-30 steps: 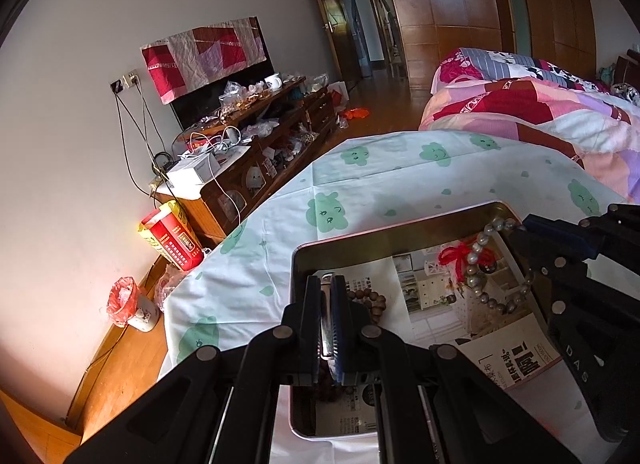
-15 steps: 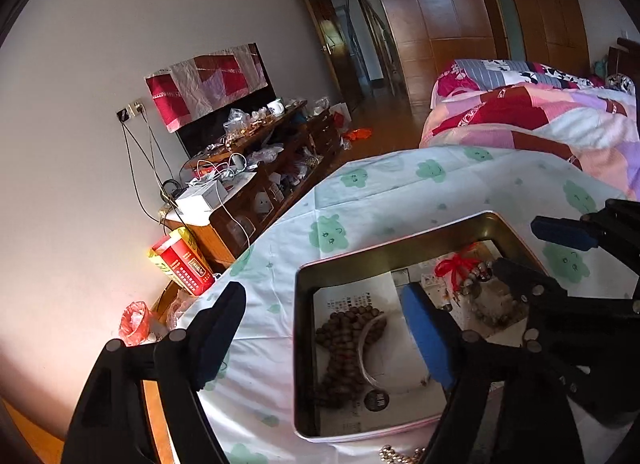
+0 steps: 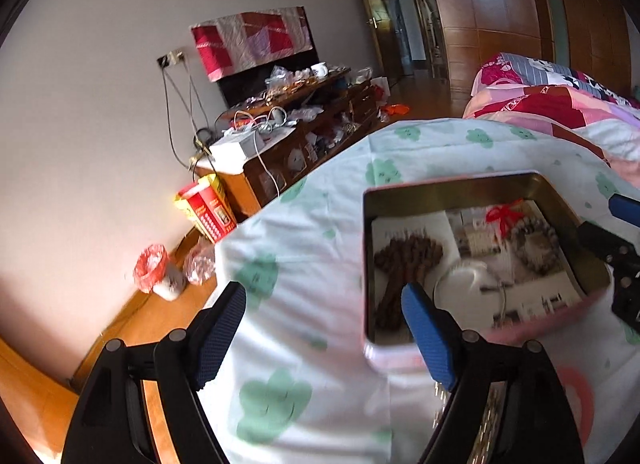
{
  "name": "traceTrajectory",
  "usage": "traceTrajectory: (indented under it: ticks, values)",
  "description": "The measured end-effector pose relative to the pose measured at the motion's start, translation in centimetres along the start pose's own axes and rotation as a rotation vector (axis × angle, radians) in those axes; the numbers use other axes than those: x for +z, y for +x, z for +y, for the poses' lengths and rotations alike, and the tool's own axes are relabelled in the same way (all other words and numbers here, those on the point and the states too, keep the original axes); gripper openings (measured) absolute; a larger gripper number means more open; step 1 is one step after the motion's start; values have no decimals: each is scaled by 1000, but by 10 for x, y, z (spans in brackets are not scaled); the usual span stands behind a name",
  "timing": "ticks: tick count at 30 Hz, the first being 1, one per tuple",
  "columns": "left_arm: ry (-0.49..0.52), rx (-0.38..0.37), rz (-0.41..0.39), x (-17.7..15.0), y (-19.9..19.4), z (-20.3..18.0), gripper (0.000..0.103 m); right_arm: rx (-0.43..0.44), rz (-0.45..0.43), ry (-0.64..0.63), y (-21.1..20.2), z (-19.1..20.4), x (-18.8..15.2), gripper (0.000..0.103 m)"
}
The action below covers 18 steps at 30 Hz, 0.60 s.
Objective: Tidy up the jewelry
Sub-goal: 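Withdraw both grippers from the tin toward the gold bead necklace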
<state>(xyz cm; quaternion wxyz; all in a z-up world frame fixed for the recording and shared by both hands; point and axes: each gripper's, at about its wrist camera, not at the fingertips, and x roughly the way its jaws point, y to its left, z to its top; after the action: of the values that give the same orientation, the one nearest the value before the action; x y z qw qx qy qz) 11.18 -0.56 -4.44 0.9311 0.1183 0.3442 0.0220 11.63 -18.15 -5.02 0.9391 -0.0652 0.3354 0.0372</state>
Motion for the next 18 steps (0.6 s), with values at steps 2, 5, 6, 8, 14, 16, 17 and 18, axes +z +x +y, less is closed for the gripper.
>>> traceTrajectory:
  ticks: [2,5,6,8,14,16,17,18]
  values:
    - [-18,4,5,-12,-8,4,80,6,-5,5,-10,-1,-8,57]
    - [-30,-17,15,-31,-20,5,81,14,-8,12,-22,0,-19,62]
    - [-28,-30,19,-37,-24,2,80,23,-7,10,-26,2,-25,62]
    - [-20,-42,22,-44,-29,-2,81,32,3,-4,-32,6,-36,63]
    - [27,-96,35,-48,-31,-26,81,51,45,-46,-35,18,-64,63]
    - [50,-118,40,-52,-30,-34,81,53,55,-54,-33,20,-68,63]
    - [63,-106,43,-53,-28,-37,81,53,59,-57,-32,21,-69,63]
    - [74,-89,49,-55,-24,-38,81,54,65,-62,-31,23,-70,63]
